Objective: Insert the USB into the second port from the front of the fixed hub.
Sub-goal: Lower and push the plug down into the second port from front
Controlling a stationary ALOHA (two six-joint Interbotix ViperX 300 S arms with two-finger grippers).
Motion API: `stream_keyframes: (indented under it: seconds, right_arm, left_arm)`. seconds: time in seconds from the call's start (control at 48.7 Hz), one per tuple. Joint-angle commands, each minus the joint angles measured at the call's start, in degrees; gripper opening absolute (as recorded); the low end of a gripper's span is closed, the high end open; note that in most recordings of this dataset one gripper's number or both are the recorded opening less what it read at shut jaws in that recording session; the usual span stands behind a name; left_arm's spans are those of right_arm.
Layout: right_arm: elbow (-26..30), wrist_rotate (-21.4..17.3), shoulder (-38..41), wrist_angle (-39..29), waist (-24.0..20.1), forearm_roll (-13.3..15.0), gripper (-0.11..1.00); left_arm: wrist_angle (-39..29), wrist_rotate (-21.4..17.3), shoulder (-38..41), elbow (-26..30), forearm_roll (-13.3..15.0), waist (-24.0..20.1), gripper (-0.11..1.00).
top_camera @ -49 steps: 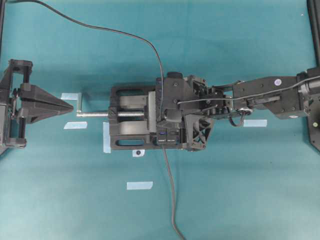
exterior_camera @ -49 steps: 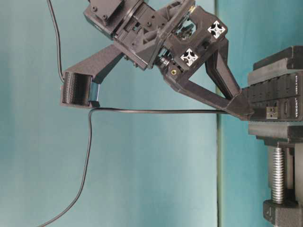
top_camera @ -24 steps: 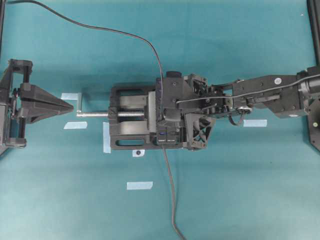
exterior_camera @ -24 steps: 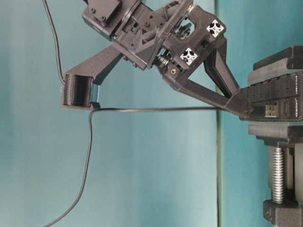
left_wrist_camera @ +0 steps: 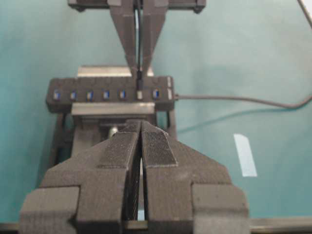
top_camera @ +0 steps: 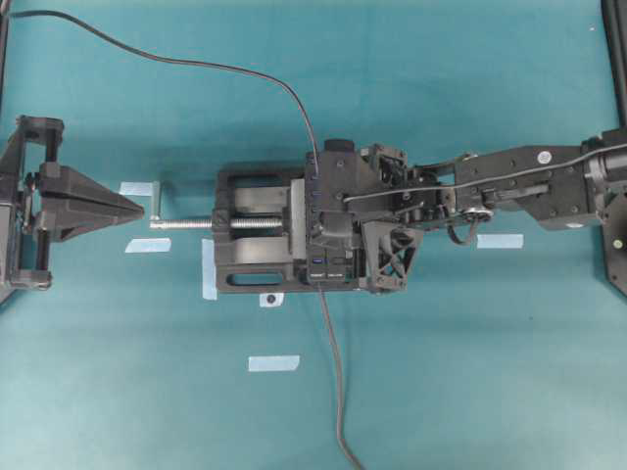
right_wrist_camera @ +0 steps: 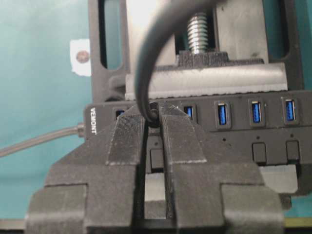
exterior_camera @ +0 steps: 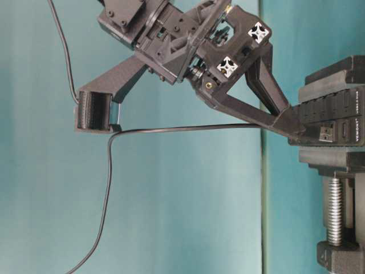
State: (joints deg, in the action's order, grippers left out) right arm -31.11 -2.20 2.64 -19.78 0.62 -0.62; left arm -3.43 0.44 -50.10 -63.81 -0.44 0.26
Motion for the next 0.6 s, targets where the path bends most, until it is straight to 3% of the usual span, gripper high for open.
stream_keyframes:
  seconds: [0.0, 0.575]
  right_arm:
    - [1.0, 0.3, -1.2, -1.1, 0.2, 0.2, 0.03]
    - [2.5, 0.9, -0.3, -2.7, 0.1, 0.7, 0.03]
  left_arm:
    - [0.5, 0.1, 0.3, 1.2, -0.2, -0.2, 0.00]
    - [1.4, 0.1, 0.3, 0.6, -0.2, -0.2, 0.00]
